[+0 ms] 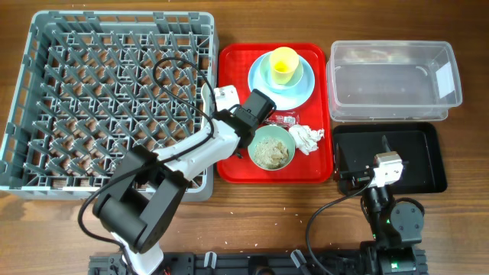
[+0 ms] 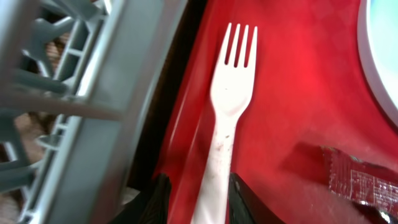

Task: Sort waste into correct bins and load items into the dishwasher rack
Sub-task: 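Move the left gripper back to the tray and grasp the white fork, then carry the white fork with the left gripper and place it in the rack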

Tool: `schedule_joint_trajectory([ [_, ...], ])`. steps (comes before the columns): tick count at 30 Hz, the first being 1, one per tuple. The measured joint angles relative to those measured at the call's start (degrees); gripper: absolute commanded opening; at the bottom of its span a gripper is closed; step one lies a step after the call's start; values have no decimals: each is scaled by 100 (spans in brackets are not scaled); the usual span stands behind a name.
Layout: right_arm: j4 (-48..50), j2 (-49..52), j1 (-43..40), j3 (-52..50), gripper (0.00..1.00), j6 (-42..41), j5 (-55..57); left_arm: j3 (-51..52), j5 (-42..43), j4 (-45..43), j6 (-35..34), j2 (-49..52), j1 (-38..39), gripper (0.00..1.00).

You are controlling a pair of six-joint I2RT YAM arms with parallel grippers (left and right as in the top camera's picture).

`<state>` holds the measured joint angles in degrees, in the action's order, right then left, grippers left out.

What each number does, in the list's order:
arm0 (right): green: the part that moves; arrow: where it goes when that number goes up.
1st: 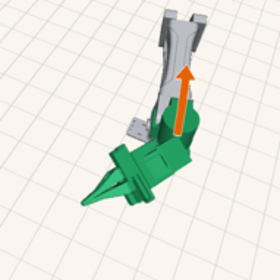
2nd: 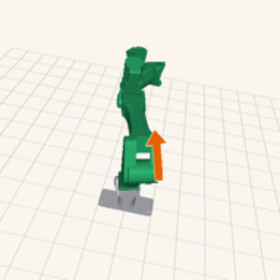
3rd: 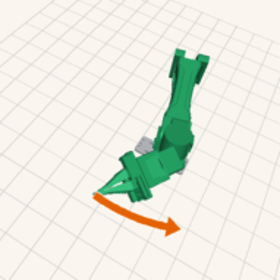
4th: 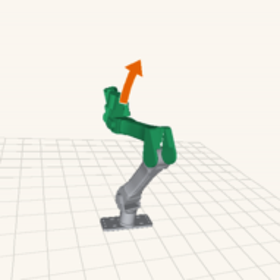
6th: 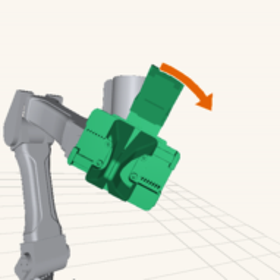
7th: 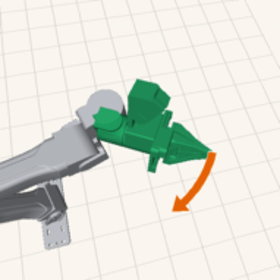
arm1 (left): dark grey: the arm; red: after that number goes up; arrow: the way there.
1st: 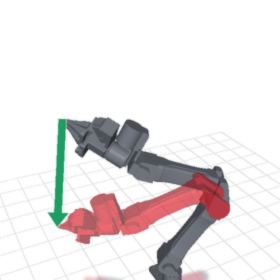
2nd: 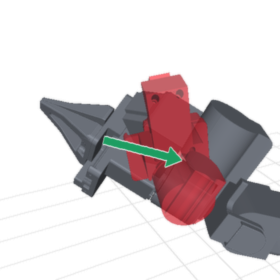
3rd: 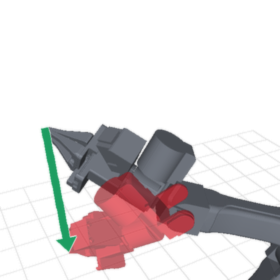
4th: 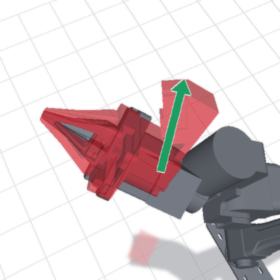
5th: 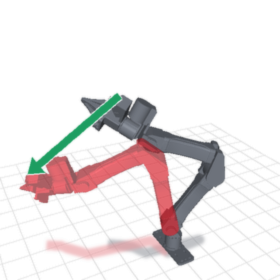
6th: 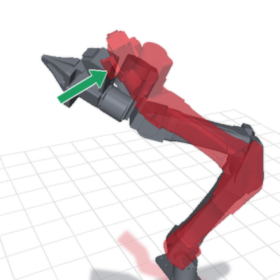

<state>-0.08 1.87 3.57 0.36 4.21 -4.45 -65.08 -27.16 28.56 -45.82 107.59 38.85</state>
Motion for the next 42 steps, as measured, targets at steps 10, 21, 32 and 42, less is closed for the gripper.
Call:
schedule_joint_trajectory([
  [10, 2, 0, 0, 0, 100, 0, 0, -17, -116, -457, -33, 503, 122, 4],
  [21, 2, 2, 0, 0, 100, 0, 0, -26, -188, -264, 190, 205, 262, 4],
  [32, 2, 0, 0, 0, 100, 0, 0, -9, -149, 553, 1040, -2861, 175, 4],
  [42, 2, 2, 0, 0, 100, 0, 0, -9, 4, 1117, 2227, -3268, -1143, 4],
])
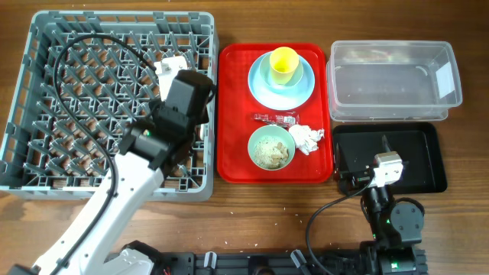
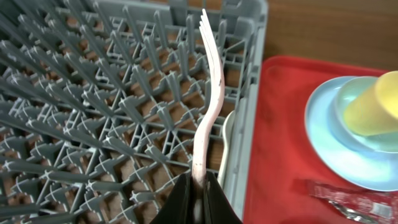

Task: Sort waste into correct bins and load items into the dishwasher rack
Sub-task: 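Carry the white fork with the left gripper and place it in the rack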

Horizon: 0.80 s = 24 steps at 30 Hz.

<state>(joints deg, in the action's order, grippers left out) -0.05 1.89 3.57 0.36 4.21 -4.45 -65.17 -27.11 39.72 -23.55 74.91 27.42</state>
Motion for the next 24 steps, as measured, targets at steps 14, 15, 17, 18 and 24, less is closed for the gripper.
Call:
schedule_joint_trajectory([
  [14, 0, 0, 0, 0, 100, 0, 0, 0, 1475, -109, 828, 1582, -767, 12],
  [15, 0, 0, 0, 0, 100, 0, 0, 0, 1504, -109, 848, 1615, -767, 24],
  [17, -2, 0, 0, 0, 100, 0, 0, 0, 1528, -109, 890, 1637, -767, 36],
  [18, 0, -2, 0, 0, 100, 0, 0, 0, 1550, -109, 911, 1639, -767, 40],
  [24, 0, -2, 0, 0, 100, 0, 0, 0, 1552, -136, 938, 1639, -767, 32],
])
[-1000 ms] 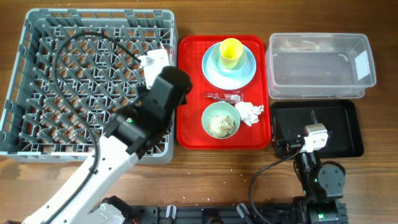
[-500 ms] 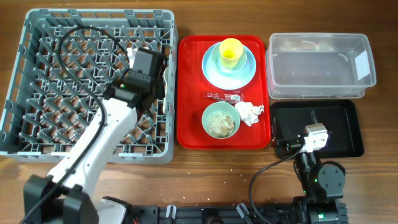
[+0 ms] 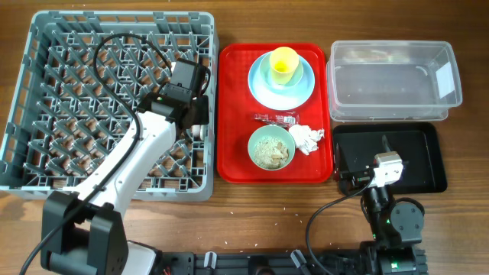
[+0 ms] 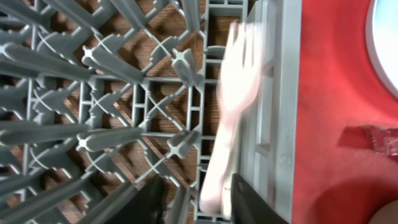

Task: Sort waste into correct bins and load items into the dishwasher rack
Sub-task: 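Carry the white fork with the left gripper and place it in the rack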

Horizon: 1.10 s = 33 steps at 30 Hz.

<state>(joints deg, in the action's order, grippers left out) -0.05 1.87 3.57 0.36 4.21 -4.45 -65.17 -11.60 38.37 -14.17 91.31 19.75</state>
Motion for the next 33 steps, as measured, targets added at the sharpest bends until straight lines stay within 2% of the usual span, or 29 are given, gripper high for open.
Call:
schedule_joint_trajectory([
  [1, 0, 0, 0, 0, 100, 0, 0, 0, -13, 0, 15, -2, 0, 36],
  [7, 0, 0, 0, 0, 100, 0, 0, 0, -26, 7, 15, -20, 0, 34],
  [9, 0, 2, 0, 0, 100, 0, 0, -2, 111, 214, 15, -149, 24, 23],
  [12, 0, 0, 0, 0, 100, 0, 0, -37, 638, 186, 4, -863, 251, 15],
  [17, 0, 0, 0, 0, 100, 2, 0, -177, 1523, 225, -278, -1652, 811, 13],
  [21, 0, 2, 0, 0, 100, 0, 0, -188, 1799, 433, -466, -1182, 1784, 13],
  [24, -2, 0, 0, 0, 100, 0, 0, -188, 1840, 146, -538, -660, 2284, 20],
  [28, 0, 0, 0, 0, 100, 0, 0, -188, 1834, -529, -763, 173, 2610, 23],
  [29, 0, 2, 0, 0, 100, 0, 0, -188, 1832, -737, -791, 361, 2638, 27],
  [33, 0, 0, 0, 0, 100, 0, 0, -188, 1790, -994, -870, 992, 2903, 30],
])
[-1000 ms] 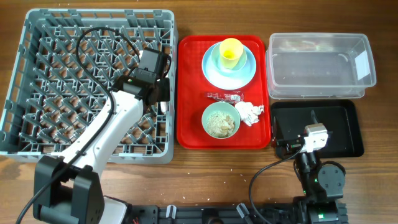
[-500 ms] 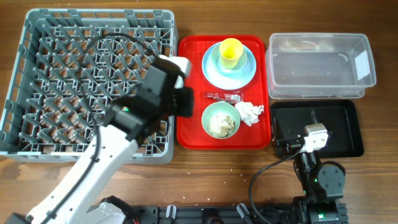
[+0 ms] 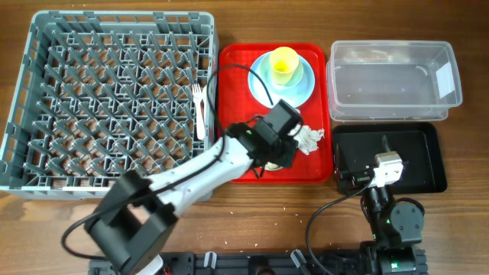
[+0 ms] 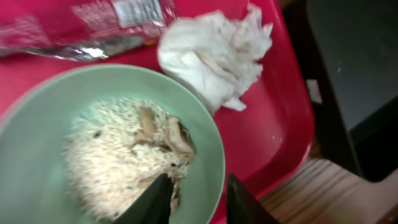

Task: Sort waste into correct bins and load items into the dishwasher rack
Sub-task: 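Carry the white fork with the left gripper and place it in the rack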

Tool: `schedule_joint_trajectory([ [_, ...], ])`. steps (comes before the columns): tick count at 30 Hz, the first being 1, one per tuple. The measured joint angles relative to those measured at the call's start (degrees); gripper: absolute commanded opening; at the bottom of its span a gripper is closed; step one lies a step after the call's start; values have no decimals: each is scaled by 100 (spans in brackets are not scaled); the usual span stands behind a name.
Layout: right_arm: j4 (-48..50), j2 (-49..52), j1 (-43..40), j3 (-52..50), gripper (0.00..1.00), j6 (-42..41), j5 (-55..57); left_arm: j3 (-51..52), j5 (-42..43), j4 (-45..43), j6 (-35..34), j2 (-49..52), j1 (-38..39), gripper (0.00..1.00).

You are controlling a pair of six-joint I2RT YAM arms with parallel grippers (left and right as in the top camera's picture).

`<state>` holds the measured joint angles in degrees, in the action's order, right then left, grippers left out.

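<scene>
My left gripper (image 4: 196,198) is open at the green bowl (image 4: 118,143) of rice and scraps on the red tray (image 3: 233,69). One finger is inside the rim and the other outside it. In the overhead view the left arm covers most of the bowl. A crumpled white napkin (image 4: 214,53) and a foil wrapper (image 4: 93,22) lie just beyond the bowl. A white fork (image 3: 199,107) lies in the grey dishwasher rack (image 3: 46,46) by its right wall. A yellow cup (image 3: 283,65) stands on a blue plate (image 3: 263,88). My right gripper (image 3: 384,166) is parked over the black bin (image 3: 420,160).
A clear plastic bin (image 3: 393,80) sits at the back right, behind the black bin. The tray's right edge and bare wooden table (image 4: 311,186) are close to my left fingers. The left arm's cable loops over the tray.
My left gripper was open at the rack's right edge with the fork between its fingers. Now the fork lies in the rack and the gripper is open around the green bowl's rim.
At first my left fingers stood either side of the fork's handle on the red tray. Then they were shut on the fork above the rack. Then they were open at the rack's right wall. The fork now lies there and the gripper is at the bowl.
</scene>
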<state>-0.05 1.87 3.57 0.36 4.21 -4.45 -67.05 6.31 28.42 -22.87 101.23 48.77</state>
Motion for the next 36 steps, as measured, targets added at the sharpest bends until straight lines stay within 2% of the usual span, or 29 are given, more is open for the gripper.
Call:
schedule_joint_trajectory([
  [6, 0, 2, 0, 0, 100, 0, 0, 0, -669, 164, -66, -46, -76, 37],
  [8, 0, 0, 0, 0, 100, 0, 0, 0, -1054, 367, -85, -940, -529, 55],
  [10, 0, 0, 0, 0, 100, 0, 0, 0, -1244, 629, -105, -1539, -887, 57],
  [11, 0, 2, 0, 0, 100, 0, 2, 0, -1241, 876, -120, -1851, -1165, 64],
  [12, 0, 0, 0, 0, 100, 0, 0, 0, -1311, 1104, -140, -2260, -1615, 90],
  [13, 0, 2, 0, 0, 100, 0, 0, -11, -1401, 1231, -170, -2616, -2028, 100],
  [17, 2, 0, 0, 0, 100, 0, 0, -42, -1554, 1862, -188, -3169, -3292, 100],
  [20, 0, 0, 0, 0, 100, 0, 0, -42, -1552, 2127, -188, -3128, -3729, 100],
  [36, 0, 2, 0, 0, 100, 0, 0, -42, -1543, 2151, -188, -3128, -3770, 100],
])
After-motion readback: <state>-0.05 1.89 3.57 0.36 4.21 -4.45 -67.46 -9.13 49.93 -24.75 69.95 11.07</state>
